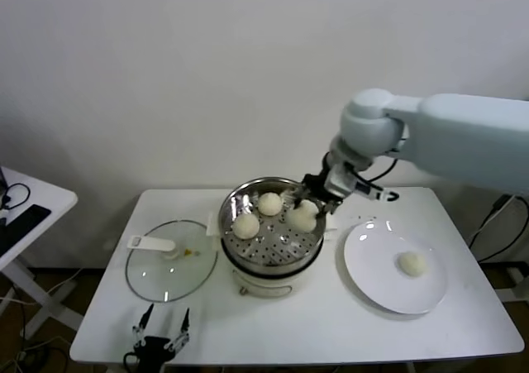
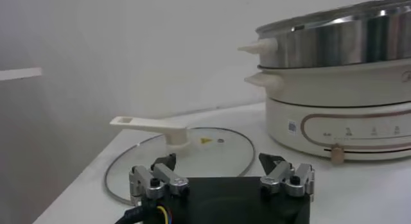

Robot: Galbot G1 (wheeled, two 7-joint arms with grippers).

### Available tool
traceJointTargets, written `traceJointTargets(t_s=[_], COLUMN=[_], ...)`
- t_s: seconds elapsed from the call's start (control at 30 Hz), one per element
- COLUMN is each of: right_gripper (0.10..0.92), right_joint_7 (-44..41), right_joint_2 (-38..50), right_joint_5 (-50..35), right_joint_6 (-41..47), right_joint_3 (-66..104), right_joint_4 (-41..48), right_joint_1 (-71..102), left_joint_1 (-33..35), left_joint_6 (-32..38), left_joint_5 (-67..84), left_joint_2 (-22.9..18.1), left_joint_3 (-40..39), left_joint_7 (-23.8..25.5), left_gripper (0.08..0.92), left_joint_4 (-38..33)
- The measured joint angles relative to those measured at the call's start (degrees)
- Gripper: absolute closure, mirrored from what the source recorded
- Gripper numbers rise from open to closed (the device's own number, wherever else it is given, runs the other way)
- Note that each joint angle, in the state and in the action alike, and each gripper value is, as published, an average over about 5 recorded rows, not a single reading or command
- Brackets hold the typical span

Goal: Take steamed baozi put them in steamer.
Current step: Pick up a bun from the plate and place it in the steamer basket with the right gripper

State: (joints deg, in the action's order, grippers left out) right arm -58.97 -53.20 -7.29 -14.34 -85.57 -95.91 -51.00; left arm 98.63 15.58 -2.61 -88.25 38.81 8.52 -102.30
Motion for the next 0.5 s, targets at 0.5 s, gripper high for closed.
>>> traceJointTargets(t_s=[0.5], right_gripper=[0.491], right_joint_7=[2.0], right_joint_2=[-9.4], right_joint_5=[8.0], right_joint_6=[-3.0], right_joint_3=[1.6], right_joint_4=[6.0], right_joint_1=[11.1], left_joint_1=[-0.5], left_joint_6=[0.1], left_joint_5=[0.3], left_joint_2=[0.0], left_joint_3=[0.4], left_joint_7=[0.1], left_gripper=[0.177], left_joint_4=[0.7])
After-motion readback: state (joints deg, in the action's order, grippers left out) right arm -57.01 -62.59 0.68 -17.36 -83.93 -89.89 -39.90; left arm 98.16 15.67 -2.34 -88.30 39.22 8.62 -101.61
